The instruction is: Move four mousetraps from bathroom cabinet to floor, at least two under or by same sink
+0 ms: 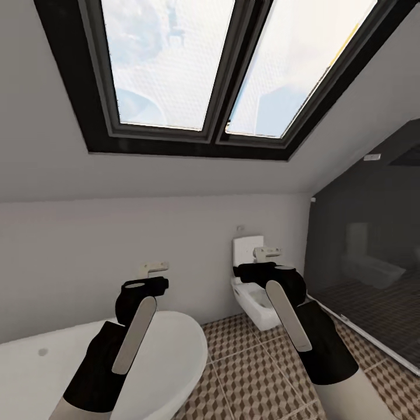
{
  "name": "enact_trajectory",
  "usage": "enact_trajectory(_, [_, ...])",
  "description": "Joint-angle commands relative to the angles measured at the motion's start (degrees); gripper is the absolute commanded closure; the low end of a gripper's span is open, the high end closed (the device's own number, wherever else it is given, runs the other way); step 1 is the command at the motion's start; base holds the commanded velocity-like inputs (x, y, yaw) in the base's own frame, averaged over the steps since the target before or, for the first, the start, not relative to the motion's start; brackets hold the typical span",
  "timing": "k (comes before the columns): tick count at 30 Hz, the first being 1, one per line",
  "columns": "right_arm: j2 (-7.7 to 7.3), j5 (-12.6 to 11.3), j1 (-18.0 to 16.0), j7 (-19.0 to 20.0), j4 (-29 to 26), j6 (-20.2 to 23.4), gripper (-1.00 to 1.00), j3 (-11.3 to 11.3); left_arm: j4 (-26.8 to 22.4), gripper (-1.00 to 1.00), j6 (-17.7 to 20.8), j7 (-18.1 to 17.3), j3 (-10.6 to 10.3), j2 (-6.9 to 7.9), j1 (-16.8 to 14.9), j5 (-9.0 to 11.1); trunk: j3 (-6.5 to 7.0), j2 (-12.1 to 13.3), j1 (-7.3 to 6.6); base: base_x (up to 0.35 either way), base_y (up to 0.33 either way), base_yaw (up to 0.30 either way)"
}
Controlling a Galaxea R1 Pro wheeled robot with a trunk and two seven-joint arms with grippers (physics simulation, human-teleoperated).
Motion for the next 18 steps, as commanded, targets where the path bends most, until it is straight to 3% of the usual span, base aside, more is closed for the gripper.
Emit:
enact_trajectory(1, [0.01, -0.5, 0.0, -0.6, 0.0, 0.1, -1.00, 0.1, -0.1, -1.00, 0.1, 0.6, 0.0, 0.01, 0.0, 0.6, -0.01, 0.0, 0.01, 0.000, 0.000, -0.273])
enact_trajectory(18, [0.01, -0.5, 0.0, -0.6, 0.0, 0.1, -1.00, 0.1, -0.1, -1.00, 0.1, 0.6, 0.0, 0.01, 0.0, 0.5, -0.01, 0.0, 0.01, 0.000, 0.000, -0.273])
